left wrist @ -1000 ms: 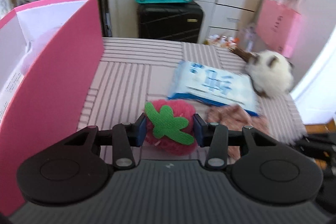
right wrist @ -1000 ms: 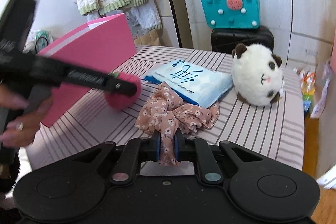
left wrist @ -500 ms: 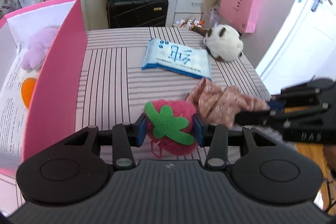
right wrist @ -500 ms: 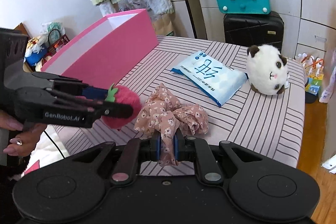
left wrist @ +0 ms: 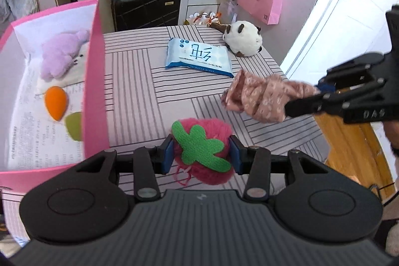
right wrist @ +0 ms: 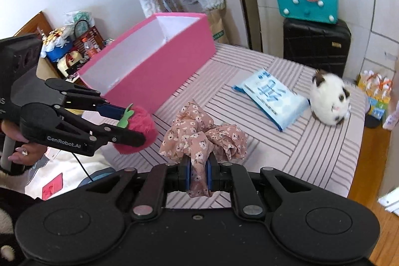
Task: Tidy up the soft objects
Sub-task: 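Lift the strawberry sponge and floral cloth and carry both over the pink box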
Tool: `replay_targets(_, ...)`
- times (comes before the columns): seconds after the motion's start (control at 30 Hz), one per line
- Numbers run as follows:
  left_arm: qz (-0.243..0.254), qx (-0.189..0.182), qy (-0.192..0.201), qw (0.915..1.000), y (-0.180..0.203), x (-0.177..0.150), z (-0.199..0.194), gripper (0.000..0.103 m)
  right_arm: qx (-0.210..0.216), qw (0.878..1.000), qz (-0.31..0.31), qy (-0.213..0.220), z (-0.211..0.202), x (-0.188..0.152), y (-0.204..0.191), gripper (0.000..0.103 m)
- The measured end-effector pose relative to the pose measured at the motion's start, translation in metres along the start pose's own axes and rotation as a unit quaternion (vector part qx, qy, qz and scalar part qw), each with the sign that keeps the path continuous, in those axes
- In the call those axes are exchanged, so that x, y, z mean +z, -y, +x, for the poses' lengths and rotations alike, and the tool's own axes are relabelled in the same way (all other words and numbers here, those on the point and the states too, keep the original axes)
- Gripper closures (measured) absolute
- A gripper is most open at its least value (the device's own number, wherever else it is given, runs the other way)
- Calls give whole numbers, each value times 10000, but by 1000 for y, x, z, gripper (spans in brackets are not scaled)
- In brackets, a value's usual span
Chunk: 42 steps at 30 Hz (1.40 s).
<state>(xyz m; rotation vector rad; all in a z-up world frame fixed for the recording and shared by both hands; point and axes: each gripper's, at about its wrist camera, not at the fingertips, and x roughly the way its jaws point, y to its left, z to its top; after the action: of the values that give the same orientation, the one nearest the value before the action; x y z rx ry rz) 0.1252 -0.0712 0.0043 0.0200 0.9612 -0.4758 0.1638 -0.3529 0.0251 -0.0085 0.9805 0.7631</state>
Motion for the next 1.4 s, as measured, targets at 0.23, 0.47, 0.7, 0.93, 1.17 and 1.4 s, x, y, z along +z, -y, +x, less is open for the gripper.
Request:
replay_targets(0.23, 54, -252, -18, 9997, -10, -4, -32, 59, 97, 9998, -167, 68, -10, 20, -23, 87)
replay_targets(0.47, 115, -318, 272, 9991, -30, -5, -77, 59, 426, 9982, -337, 250, -8, 48, -46, 87)
replay_targets(0.7, -29, 109, 834, 9965, -74, -3, -119, 59, 778, 9941, -697, 306, 8, 80, -70, 87)
replay_targets(0.93, -305, 575, 505, 9966, -129, 7, -92, 59, 764, 9898, -1168, 278, 45, 117, -98, 86)
replay_targets(1.17, -218, 1007, -344, 9941, -168, 30, -47, 59, 648, 9886, -1355, 132, 91, 156, -115, 86)
replay_targets(1.4, 134, 1168, -666, 9908, -181, 33, -7, 58, 533, 9891, -1361, -193, 153, 187, -122, 86)
